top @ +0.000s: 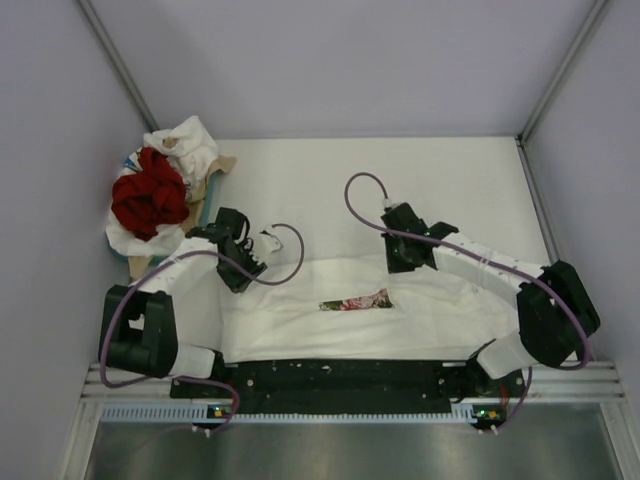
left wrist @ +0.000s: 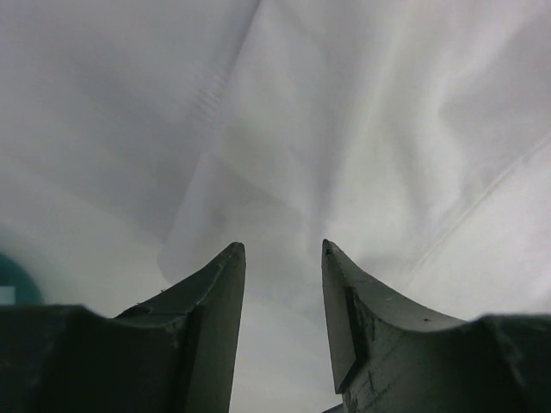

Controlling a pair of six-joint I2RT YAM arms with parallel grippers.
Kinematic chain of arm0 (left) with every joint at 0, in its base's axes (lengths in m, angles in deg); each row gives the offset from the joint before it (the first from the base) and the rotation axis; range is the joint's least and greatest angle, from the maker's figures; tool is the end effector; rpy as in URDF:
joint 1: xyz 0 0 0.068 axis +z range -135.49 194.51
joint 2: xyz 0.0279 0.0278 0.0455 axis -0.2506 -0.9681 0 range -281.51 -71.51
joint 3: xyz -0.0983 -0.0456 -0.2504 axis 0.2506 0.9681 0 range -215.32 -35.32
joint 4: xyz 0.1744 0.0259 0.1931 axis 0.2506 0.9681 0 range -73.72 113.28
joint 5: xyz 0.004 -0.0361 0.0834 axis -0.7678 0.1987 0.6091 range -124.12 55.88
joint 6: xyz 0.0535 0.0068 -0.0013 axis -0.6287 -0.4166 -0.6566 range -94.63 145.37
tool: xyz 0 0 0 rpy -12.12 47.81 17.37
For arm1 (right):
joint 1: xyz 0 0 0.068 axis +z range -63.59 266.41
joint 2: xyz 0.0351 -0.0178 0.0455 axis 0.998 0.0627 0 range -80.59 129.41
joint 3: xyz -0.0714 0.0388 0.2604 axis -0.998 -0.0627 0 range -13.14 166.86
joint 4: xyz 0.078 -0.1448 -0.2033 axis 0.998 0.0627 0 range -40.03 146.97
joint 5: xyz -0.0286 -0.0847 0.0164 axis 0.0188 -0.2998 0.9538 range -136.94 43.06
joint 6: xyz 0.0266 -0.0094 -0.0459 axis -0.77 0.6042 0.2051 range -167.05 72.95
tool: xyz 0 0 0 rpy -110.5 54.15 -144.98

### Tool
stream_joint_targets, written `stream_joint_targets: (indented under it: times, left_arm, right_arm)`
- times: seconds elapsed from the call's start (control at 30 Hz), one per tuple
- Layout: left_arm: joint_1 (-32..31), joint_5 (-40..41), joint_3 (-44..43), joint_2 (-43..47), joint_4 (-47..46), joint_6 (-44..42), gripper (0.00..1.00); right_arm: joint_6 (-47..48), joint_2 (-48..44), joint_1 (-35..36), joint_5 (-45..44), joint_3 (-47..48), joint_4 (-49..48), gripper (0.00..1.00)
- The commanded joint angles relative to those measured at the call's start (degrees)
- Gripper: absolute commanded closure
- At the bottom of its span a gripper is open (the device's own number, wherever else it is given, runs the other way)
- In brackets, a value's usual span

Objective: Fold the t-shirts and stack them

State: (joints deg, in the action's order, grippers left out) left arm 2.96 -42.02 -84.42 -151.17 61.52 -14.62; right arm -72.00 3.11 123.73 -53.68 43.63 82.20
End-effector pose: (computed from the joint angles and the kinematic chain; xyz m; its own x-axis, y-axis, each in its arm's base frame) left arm 0.2351 -0.0531 0.1944 -0.5790 0.7680 -0.2737 0.7877 0.6136 0.0556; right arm 0.2353 0.1741 0.2245 -0.8529 -0.1235 -0.5073 -0.2145 0.9687 0.1248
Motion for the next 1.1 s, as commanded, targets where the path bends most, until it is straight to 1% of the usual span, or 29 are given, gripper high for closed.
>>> stream_joint_targets:
  times: [0.0,0.07,0.1,0.17,0.23,0.3,0.47,0.53,0.6,0.67,0.7,0.73,0.77,0.83,0.93,1.07]
  left_arm:
    - [1.4,6.0,4.5,-3.8,-6.0,-0.2,0.55]
    - [2.1,7.3,5.7,-6.7,-8.4,-0.2,0.54]
    - [2.5,9.8,5.8,-8.1,-8.9,-0.1,0.55]
    - [2.8,11.2,5.9,-9.5,-9.7,0.2,0.55]
    - [2.9,12.3,6.0,-9.9,-10.3,0.1,0.55]
    - [2.9,12.3,5.8,-9.4,-10.2,-0.1,0.55]
    - [2.9,9.6,3.8,-5.4,-7.3,0.0,0.55]
    - [2.9,7.8,2.7,-3.2,-5.3,0.1,0.53]
    - [2.9,3.8,1.3,-0.9,-3.6,0.1,0.52]
    - [2.9,2.3,-0.4,1.0,-2.5,0.5,0.50]
    - [2.9,1.9,-0.9,2.0,-2.2,0.9,0.50]
    - [2.9,1.9,-1.5,2.4,-1.8,1.0,0.49]
    - [2.9,2.1,-1.9,2.9,-1.6,1.3,0.49]
    - [2.9,2.9,-2.2,3.8,-0.9,1.7,0.48]
    - [2.9,2.9,-2.1,4.5,-0.7,1.8,0.48]
    - [2.8,1.8,-2.7,2.8,-0.7,3.6,0.48]
  right_arm:
    - [-5.3,0.8,-2.2,-7.1,-7.8,2.8,1.00]
    - [-6.9,-1.1,-3.2,-7.6,-11.5,2.7,1.00]
    - [-7.6,-2.6,-3.7,-7.6,-13.2,2.7,1.00]
    - [-8.3,-5.9,-4.8,-7.6,-15.5,2.8,1.00]
    - [-9.3,-10.0,-7.1,-7.7,-17.7,3.7,1.00]
    - [-10.0,-14.9,-11.2,-6.1,-19.7,3.9,1.00]
    - [-12.5,-23.8,-22.4,-3.3,-21.4,2.7,1.00]
    - [-13.0,-25.3,-25.3,-2.8,-21.7,0.3,1.00]
    - [-13.6,-24.7,-27.4,-3.0,-22.3,-3.3,1.00]
    - [-14.9,-20.5,-29.4,-2.1,-22.5,-6.8,1.00]
    - [-15.4,-17.5,-31.7,-1.0,-22.3,-8.7,1.00]
    - [-15.5,-14.2,-33.0,0.9,-22.1,-10.2,1.00]
    - [-15.5,-11.0,-35.8,2.7,-21.5,-12.0,1.00]
    - [-14.5,-3.8,-39.4,6.0,-18.6,-14.4,1.00]
    - [-12.8,8.3,-40.8,6.6,-9.3,-16.2,1.00]
    - [-13.7,27.3,-40.7,17.1,12.4,-14.0,1.00]
